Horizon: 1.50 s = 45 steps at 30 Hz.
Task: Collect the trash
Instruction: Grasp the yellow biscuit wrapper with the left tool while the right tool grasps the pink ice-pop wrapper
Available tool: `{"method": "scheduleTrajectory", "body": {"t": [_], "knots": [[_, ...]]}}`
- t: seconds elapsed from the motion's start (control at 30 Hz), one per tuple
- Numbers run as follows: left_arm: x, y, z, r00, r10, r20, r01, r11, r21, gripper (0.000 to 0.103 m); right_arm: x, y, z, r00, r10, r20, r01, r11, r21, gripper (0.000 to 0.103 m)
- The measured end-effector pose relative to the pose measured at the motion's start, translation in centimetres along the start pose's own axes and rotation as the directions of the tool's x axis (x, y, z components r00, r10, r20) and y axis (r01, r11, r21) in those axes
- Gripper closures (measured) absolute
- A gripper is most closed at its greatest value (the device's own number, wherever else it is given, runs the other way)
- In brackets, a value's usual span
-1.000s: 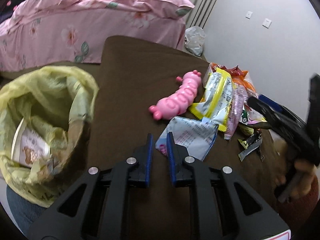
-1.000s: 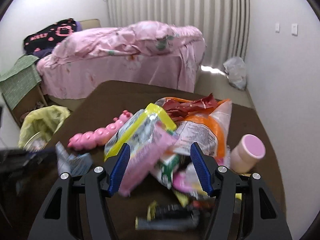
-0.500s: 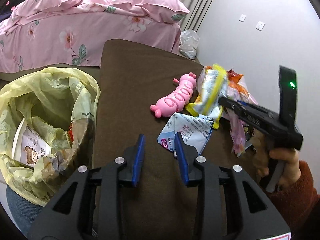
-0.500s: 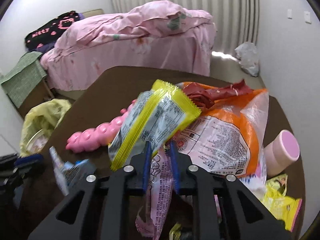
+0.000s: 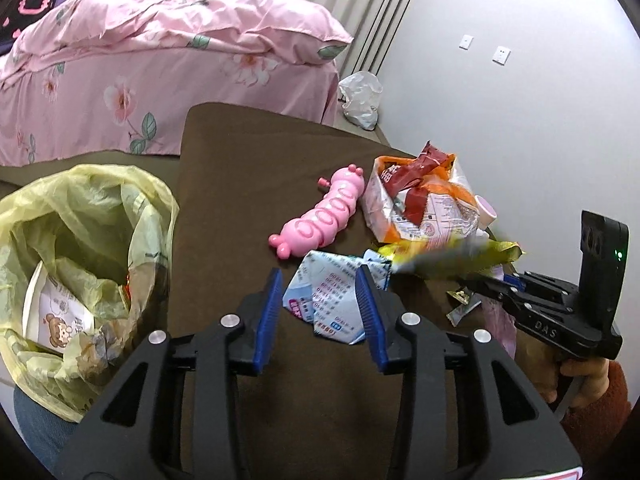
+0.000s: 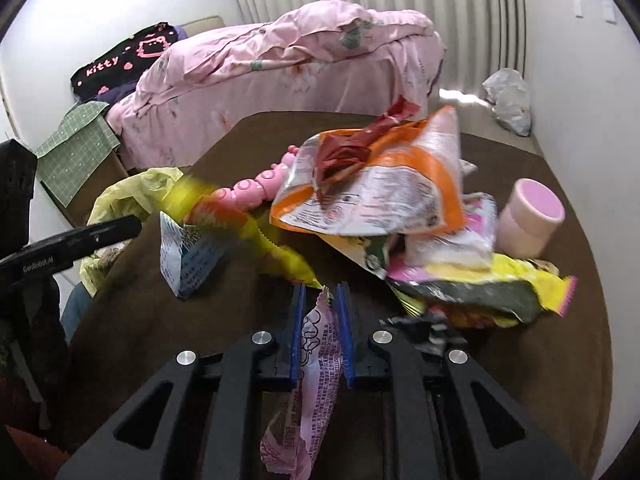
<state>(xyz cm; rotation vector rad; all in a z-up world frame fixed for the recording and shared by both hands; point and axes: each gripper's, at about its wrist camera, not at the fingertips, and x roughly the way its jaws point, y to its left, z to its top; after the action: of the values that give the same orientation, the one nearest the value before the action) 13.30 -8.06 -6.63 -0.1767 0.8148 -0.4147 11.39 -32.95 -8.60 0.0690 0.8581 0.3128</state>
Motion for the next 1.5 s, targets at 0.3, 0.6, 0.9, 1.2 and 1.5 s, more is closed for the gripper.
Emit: {"method": "scheduleTrajectory", "body": {"t": [0.3, 0.6, 0.9, 1.2, 1.5], "knots": [[-0.2, -1.1, 1.4, 1.000, 0.003, 0.026, -0.004, 0.999, 0.038, 0.066, -2.4, 0.0, -1.9, 0.999, 0.031, 0.029, -0.031, 0.999, 0.009, 0.057], [1.5, -5.9, -0.6, 0.994, -0.074, -0.078, 0.085, 0.986, 0.141, 0.066, -4.1, -0.3, -4.0, 0.997, -0.057, 0.050, 0.058, 0.998, -0.002, 0.054], [7.1, -8.6, -1.9, 0.975, 0.015, -0.223, 0.024, 0.985, 0.173, 0.089, -5.1, -2.3, -6.8, 0.988, -0.153, 0.012, 0.151, 0.986, 0.071, 0.054], [4.1, -7.9, -2.7, 0.979, 0.069, -0.190, -0.026, 0.976, 0.218, 0.095, -4.8, -2.2, -7.6, 0.979, -0.206, -0.002, 0.205, 0.977, 0.050, 0.054], [1.4, -6.0, -3.0, 0.976, -0.039, -0.213, 0.078, 0.981, 0.178, 0.078, -5.0, -1.6, -8.0, 0.977, -0.211, 0.010, 0.211, 0.977, 0.029, 0.054]]}}
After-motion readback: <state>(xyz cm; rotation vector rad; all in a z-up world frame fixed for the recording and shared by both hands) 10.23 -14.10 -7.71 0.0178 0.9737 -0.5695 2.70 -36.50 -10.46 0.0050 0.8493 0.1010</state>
